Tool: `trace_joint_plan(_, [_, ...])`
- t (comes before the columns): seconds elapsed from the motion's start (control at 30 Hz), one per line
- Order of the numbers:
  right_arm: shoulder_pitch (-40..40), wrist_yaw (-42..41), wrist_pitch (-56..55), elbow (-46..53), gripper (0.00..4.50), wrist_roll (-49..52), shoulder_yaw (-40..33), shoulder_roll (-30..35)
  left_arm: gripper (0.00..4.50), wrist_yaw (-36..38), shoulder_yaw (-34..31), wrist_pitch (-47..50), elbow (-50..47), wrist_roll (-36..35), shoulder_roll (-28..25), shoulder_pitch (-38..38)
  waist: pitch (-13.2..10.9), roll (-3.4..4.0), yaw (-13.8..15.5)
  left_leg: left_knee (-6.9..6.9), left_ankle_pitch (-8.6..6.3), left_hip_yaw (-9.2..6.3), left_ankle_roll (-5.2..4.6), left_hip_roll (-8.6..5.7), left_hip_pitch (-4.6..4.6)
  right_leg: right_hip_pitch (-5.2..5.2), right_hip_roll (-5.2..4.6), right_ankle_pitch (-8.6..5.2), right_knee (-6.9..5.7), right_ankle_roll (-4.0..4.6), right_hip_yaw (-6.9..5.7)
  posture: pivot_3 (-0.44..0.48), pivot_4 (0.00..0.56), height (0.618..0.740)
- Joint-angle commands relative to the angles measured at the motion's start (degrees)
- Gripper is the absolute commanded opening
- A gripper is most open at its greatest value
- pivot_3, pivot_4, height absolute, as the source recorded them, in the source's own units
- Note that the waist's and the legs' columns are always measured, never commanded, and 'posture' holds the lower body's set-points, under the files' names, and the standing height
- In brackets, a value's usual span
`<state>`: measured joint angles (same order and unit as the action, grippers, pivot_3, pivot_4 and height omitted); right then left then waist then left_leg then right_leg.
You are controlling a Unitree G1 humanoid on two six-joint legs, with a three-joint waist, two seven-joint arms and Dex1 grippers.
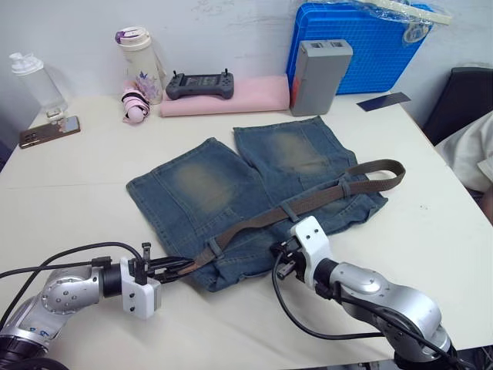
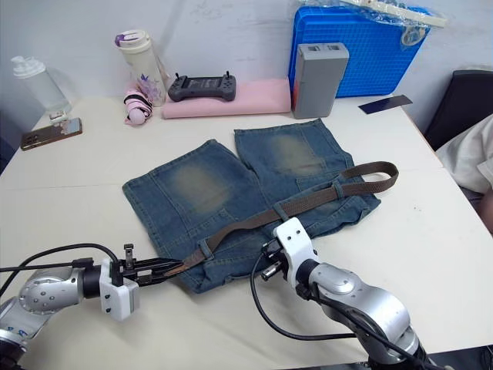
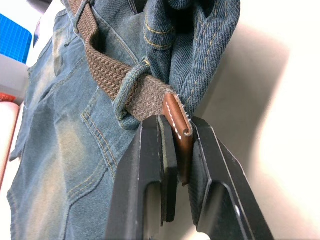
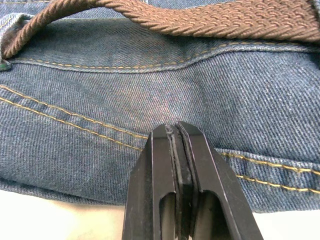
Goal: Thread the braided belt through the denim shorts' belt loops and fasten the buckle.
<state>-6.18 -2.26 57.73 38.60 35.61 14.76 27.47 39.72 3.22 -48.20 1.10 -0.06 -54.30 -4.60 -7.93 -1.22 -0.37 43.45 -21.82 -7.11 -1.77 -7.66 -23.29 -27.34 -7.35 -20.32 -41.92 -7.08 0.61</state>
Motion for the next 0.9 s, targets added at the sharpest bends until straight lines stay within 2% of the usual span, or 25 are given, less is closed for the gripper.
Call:
trace_joint_plan(0.03, [1.27,0.55,3.96,-6.09,0.00,-3.43,0.42,0.00,1.82,0.25,-2.44,1.00,-0.49,-0.85,-0.69,-1.02,0.00,0.00,0.23,-0.01,0.00,0.00,0.01,0.00,0.01,0.01,-0.01,0.00,0.00,0.00,0.00,0.000,0.150,0.661])
trace_joint_plan(0.2, [1.12,-0.05,4.41,-6.19,0.00,-4.31,0.21,-0.73,3.76,0.40,-2.84,1.70,-1.15,-0.27,-0.14,-1.56,0.15,-0.23,0.46,0.00,-0.02,-0.05,-0.01,-0.03,0.03,0.08,-0.05,0.00,0.02,0.00,-0.07,0.000,0.150,0.661])
trace_joint_plan(0.83, [1.98,-0.96,6.41,-5.04,0.00,-6.08,-0.76,-2.21,3.76,0.99,-1.47,2.49,-1.58,2.48,2.39,-0.48,0.18,-0.26,0.60,-0.04,-0.02,-0.07,0.01,-0.03,0.05,0.11,-0.06,0.00,0.05,0.00,-0.08,0.000,0.150,0.661])
trace_joint_plan(0.87, [2.02,-0.94,6.50,-4.94,0.00,-6.14,-0.78,-2.27,3.25,1.06,-1.50,2.58,-1.83,2.26,2.46,-0.52,0.19,-0.26,0.61,-0.04,-0.02,-0.07,0.01,-0.03,0.05,0.11,-0.06,0.00,0.05,0.00,-0.08,0.000,0.150,0.661])
trace_joint_plan(0.9, [2.04,-0.94,6.59,-4.87,0.00,-6.21,-0.78,-2.31,3.01,1.24,-1.61,2.45,-2.05,1.97,2.37,-0.68,0.18,-0.26,0.61,-0.04,-0.02,-0.07,0.01,-0.03,0.05,0.11,-0.06,0.00,0.05,0.00,-0.08,0.000,0.150,0.661])
